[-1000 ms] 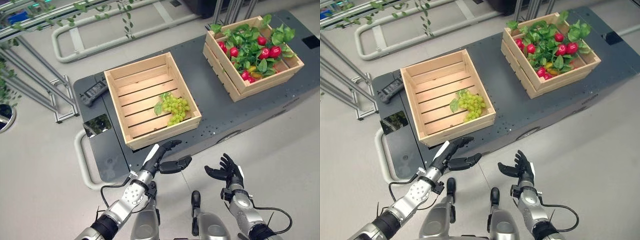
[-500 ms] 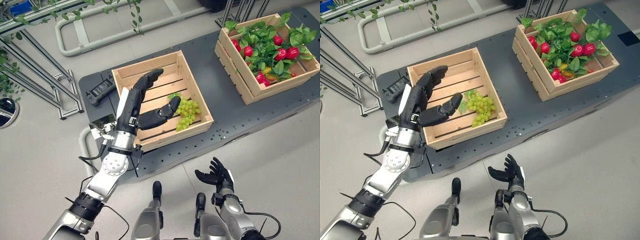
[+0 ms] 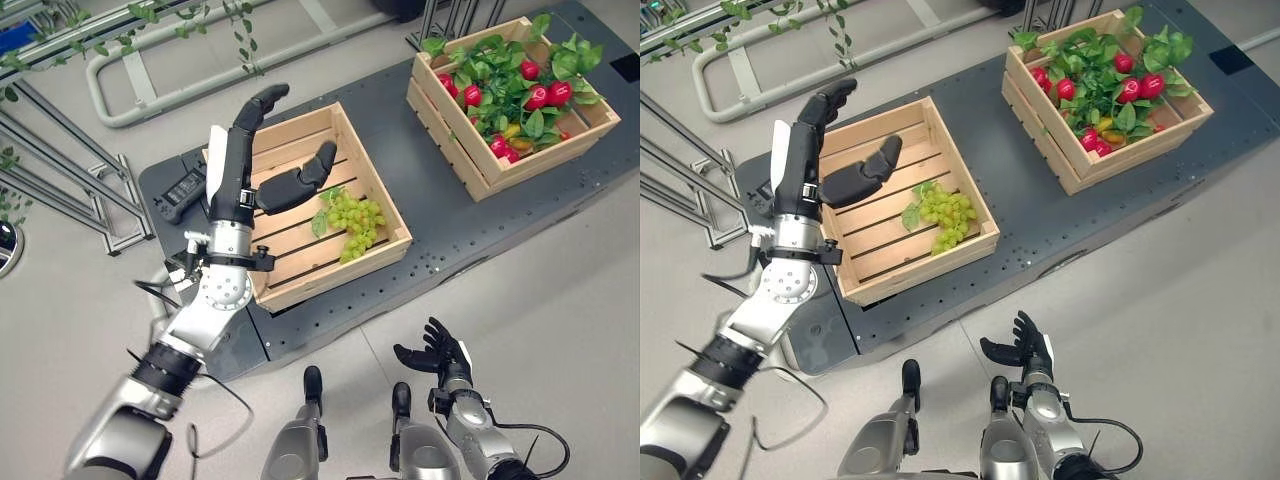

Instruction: Pick up the fruits from the basket on one side to the basket on the other side

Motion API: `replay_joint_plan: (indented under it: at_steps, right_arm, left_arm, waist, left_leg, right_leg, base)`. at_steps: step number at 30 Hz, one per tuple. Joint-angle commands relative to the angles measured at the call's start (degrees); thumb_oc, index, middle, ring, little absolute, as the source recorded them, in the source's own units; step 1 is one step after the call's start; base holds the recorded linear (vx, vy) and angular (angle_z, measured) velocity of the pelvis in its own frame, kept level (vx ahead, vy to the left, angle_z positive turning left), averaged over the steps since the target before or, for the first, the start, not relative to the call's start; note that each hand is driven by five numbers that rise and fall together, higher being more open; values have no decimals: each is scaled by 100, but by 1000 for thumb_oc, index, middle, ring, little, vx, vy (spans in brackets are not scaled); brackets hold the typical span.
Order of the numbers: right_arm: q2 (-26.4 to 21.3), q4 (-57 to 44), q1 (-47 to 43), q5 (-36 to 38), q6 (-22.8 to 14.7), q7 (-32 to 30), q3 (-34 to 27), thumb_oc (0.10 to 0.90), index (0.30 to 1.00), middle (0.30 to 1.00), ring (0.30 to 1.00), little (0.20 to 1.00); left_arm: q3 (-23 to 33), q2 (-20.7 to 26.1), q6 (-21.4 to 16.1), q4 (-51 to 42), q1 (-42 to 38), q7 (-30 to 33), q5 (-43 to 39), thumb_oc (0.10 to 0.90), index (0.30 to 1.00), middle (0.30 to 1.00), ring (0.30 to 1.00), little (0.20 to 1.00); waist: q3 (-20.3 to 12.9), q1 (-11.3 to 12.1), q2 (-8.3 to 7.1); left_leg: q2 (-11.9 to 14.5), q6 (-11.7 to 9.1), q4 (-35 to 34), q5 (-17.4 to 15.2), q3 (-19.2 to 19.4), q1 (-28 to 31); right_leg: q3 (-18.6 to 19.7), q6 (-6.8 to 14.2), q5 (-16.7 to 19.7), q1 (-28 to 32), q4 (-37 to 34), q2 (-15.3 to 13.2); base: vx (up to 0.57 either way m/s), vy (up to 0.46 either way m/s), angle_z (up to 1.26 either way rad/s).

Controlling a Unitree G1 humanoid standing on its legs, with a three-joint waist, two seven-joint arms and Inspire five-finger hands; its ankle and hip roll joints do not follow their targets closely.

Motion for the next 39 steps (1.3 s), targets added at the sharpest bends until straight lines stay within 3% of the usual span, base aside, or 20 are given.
replay_joint_plan:
  at_steps: [1, 5, 8, 14, 21, 29, 39]
  right_arm:
    - [-486, -467, -134, -46, -239, 240, -3, 800, 900, 900, 900, 900]
    - [-725, -457, -452, 160, -403, 338, 53, 800, 900, 900, 900, 900]
    - [-830, -499, -791, 268, -496, 365, 182, 800, 900, 900, 900, 900]
    - [-837, -498, -1166, 321, -456, 258, 258, 800, 900, 900, 900, 900]
    - [-834, -419, -1328, 352, -421, 299, 176, 800, 900, 900, 900, 900]
    - [-791, -257, -1564, 418, -448, 406, 248, 800, 900, 900, 900, 900]
    - [-654, -228, -1735, 559, -460, 360, 365, 800, 900, 900, 900, 900]
  left_arm:
    - [-150, 248, 154, 551, -1148, 428, 839, 800, 900, 900, 900, 900]
    - [-755, 520, 540, 1247, -1850, 831, 1373, 800, 900, 900, 900, 900]
    - [-1228, 618, 858, 1751, -2591, 1154, 2146, 800, 900, 900, 900, 900]
    - [-1767, 695, 1509, 2379, -3433, 1010, 2959, 800, 900, 900, 900, 900]
    - [-2040, 697, 1833, 2648, -3878, 1065, 3522, 800, 900, 900, 900, 900]
    - [-2259, 679, 2246, 3123, -4270, 1548, 4268, 800, 900, 900, 900, 900]
    - [-2300, 463, 2220, 3509, -4643, 1926, 4429, 800, 900, 900, 900, 900]
  waist:
    - [67, -82, -76]
    - [450, -155, -107]
    - [732, -221, -257]
    - [732, -298, -375]
    - [732, -369, -416]
    - [732, -407, -503]
    - [732, -415, -655]
  left_leg:
    - [178, -374, 520, -683, 146, -17]
    - [122, -364, 1047, -777, 169, -398]
    - [115, -335, 1817, -988, 222, -959]
    - [157, -237, 2389, -1164, 284, -1727]
    - [142, -178, 2589, -1219, 345, -2188]
    - [139, -167, 2542, -1142, 397, -2446]
    - [159, -150, 2577, -1145, 431, -2634]
  right_leg:
    - [100, -295, -292, -507, 864, -264]
    - [156, -400, -434, -904, 1354, -221]
    - [187, -500, -522, -1482, 1906, -222]
    - [322, -520, -579, -2364, 2488, -170]
    - [486, -470, -585, -2941, 2763, -133]
    - [541, -444, -485, -3240, 2714, -19]
    - [563, -435, -431, -3488, 2775, 80]
  base:
    - [-66, 74, -14]
    - [-121, 59, -9]
    - [-162, 4, -4]
    - [-81, 21, 6]
    - [-40, 25, -2]
    - [-15, 1, -3]
    - [0, 0, 0]
